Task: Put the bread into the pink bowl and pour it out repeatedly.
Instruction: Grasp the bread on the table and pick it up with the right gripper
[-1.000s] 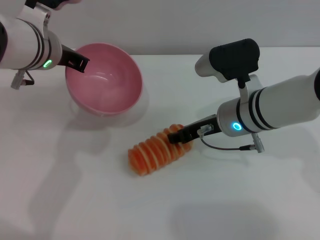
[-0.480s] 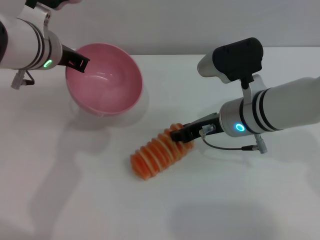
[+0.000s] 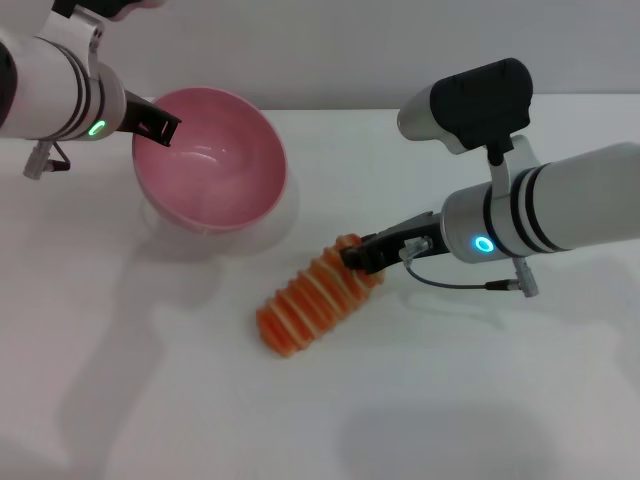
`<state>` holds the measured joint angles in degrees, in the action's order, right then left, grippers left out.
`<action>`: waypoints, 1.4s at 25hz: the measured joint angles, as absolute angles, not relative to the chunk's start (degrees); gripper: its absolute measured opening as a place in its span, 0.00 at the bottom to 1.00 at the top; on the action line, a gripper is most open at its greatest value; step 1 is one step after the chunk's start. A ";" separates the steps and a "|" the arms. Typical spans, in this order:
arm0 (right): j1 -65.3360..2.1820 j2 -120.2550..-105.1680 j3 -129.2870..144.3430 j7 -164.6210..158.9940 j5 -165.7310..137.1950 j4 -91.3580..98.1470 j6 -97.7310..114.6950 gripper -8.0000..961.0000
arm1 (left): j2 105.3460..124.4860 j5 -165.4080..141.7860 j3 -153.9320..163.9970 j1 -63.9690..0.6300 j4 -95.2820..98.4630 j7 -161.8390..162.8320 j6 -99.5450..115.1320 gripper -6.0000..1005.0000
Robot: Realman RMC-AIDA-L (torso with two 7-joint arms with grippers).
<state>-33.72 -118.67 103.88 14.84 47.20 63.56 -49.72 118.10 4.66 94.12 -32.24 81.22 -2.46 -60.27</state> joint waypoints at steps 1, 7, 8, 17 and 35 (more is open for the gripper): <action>-33.57 -118.67 103.73 14.80 46.75 63.90 -49.93 0.34 | 118.10 4.66 94.13 -32.26 81.27 -2.46 -60.29 0.05; -32.86 -118.64 103.39 14.54 45.94 65.61 -50.59 0.27 | 118.13 4.66 94.22 -32.39 81.39 -2.40 -60.38 0.05; -32.69 -118.63 103.35 14.53 45.94 65.95 -50.62 0.26 | 118.12 4.66 94.26 -32.42 81.40 -2.40 -60.38 0.05; -31.58 -118.65 102.51 14.48 45.35 68.21 -51.39 0.15 | 118.13 4.65 94.40 -32.91 81.48 -2.37 -60.39 0.05; -30.94 -118.72 100.34 14.35 43.18 75.64 -53.94 0.04 | 118.21 4.66 94.42 -33.68 80.95 -2.37 -60.14 0.05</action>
